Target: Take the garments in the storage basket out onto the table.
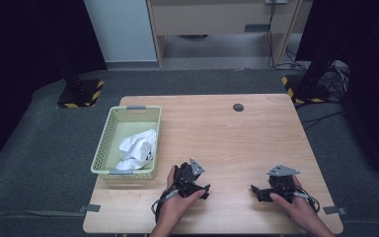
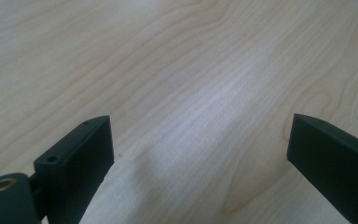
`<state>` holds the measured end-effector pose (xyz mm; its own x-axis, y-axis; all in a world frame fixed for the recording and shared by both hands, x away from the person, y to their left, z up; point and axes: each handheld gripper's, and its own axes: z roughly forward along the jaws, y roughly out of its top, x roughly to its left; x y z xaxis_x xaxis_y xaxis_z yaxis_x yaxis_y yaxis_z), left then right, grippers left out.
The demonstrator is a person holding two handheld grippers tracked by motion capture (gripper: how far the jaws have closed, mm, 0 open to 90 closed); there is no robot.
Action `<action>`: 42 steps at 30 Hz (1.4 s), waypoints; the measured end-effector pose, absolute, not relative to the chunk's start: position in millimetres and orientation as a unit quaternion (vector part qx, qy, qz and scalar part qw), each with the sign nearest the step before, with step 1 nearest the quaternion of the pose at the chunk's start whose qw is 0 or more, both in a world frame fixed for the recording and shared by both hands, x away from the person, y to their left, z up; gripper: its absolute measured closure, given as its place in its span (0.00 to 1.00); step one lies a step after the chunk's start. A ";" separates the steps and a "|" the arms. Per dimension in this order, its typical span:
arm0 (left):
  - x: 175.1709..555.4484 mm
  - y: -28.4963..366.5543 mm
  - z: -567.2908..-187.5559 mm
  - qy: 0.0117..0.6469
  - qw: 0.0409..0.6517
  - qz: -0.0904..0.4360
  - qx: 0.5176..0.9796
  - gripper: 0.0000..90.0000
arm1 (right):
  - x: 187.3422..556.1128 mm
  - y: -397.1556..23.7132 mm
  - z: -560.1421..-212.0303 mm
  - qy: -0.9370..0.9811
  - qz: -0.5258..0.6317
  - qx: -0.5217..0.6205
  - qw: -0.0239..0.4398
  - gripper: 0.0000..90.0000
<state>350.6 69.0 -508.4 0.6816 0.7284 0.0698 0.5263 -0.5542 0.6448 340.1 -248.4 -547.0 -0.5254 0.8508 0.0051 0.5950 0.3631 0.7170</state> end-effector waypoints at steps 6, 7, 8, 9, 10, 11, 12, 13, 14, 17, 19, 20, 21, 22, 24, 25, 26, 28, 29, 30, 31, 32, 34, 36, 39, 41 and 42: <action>360.1 56.8 -496.8 0.352 0.296 0.164 0.873 0.08 | 341.3 -247.8 -547.0 0.805 0.341 0.448 0.188 0.01; 361.6 55.2 -494.5 0.350 0.295 0.165 0.874 0.08 | 341.5 -247.4 -547.0 0.804 0.341 0.449 0.187 0.01; 362.8 53.8 -492.0 0.349 0.293 0.164 0.875 0.08 | 341.8 -247.0 -546.9 0.804 0.341 0.450 0.186 0.01; 364.1 52.8 -489.4 0.348 0.289 0.164 0.877 0.08 | 342.1 -246.8 -546.9 0.804 0.341 0.449 0.187 0.01; 365.4 51.7 -486.8 0.347 0.282 0.168 0.879 0.08 | 342.6 -246.6 -547.0 0.805 0.342 0.448 0.188 0.01; 366.4 50.5 -483.8 0.344 0.276 0.171 0.881 0.08 | 342.9 -246.4 -547.0 0.805 0.342 0.447 0.188 0.01; 367.6 49.6 -481.0 0.341 0.274 0.170 0.883 0.08 | 343.1 -246.3 -546.8 0.806 0.341 0.446 0.187 0.01; 368.8 49.1 -478.0 0.340 0.274 0.169 0.884 0.08 | 343.2 -246.0 -546.7 0.806 0.340 0.448 0.186 0.01; 370.1 48.7 -474.8 0.339 0.272 0.168 0.885 0.08 | 343.4 -245.8 -546.7 0.806 0.341 0.447 0.186 0.01; 374.6 48.6 -466.4 0.333 0.267 0.169 0.888 0.08 | 343.9 -245.4 -546.9 0.806 0.341 0.447 0.186 0.01; 376.5 48.2 -461.7 0.327 0.261 0.168 0.893 0.08 | 344.1 -245.1 -546.9 0.805 0.342 0.448 0.186 0.01; 377.0 47.9 -459.5 0.323 0.256 0.169 0.895 0.07 | 344.2 -245.1 -546.9 0.805 0.342 0.447 0.186 0.01; 377.3 47.4 -457.4 0.320 0.252 0.171 0.897 0.07 | 344.2 -245.1 -546.9 0.805 0.342 0.447 0.186 0.01; 377.8 47.4 -455.4 0.317 0.250 0.172 0.898 0.07 | 344.2 -245.1 -546.9 0.805 0.342 0.447 0.186 0.01; 379.3 47.8 -453.2 0.317 0.252 0.171 0.898 0.07 | 344.2 -245.1 -546.9 0.805 0.342 0.447 0.186 0.01; 380.5 48.5 -452.6 0.317 0.253 0.168 0.899 0.07 | 344.2 -245.1 -546.9 0.805 0.342 0.447 0.186 0.01; 381.8 49.2 -452.5 0.318 0.255 0.165 0.898 0.07 | 344.2 -245.1 -546.9 0.805 0.342 0.447 0.186 0.01; 383.9 51.0 -451.9 0.317 0.253 0.163 0.899 0.07 | 344.0 -244.5 -547.0 0.804 0.342 0.449 0.187 0.01; 384.0 51.6 -450.8 0.315 0.252 0.166 0.900 0.07 | 344.0 -244.1 -546.9 0.804 0.341 0.449 0.188 0.01; 383.9 52.1 -448.9 0.313 0.249 0.170 0.901 0.07 | 344.0 -243.7 -547.0 0.804 0.341 0.450 0.188 0.01; 383.3 52.6 -446.1 0.310 0.246 0.172 0.902 0.07 | 344.0 -243.5 -547.0 0.804 0.341 0.450 0.189 0.01; 383.0 53.2 -443.4 0.308 0.246 0.175 0.902 0.07 | 344.0 -243.5 -547.0 0.804 0.341 0.450 0.189 0.01; 382.6 54.9 -437.0 0.307 0.245 0.180 0.902 0.07 | 344.0 -243.5 -547.0 0.804 0.341 0.450 0.189 0.01; 383.2 57.6 -431.3 0.307 0.245 0.185 0.901 0.07 | 344.0 -243.5 -547.0 0.804 0.341 0.450 0.189 0.01; 386.4 64.2 -425.7 0.312 0.248 0.188 0.898 0.07 | 344.0 -243.4 -547.0 0.804 0.341 0.450 0.189 0.01; 390.7 69.1 -424.5 0.317 0.251 0.189 0.895 0.07 | 344.0 -243.4 -547.0 0.804 0.341 0.450 0.189 0.01; 392.9 71.7 -423.9 0.321 0.253 0.188 0.893 0.07 | 344.0 -243.4 -547.0 0.804 0.341 0.450 0.189 0.01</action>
<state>392.9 71.7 -423.9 0.7235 0.6684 0.1726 0.4786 -0.6659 0.5723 344.0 -243.4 -547.0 -0.5236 0.8520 0.0032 0.5946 0.3627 0.7176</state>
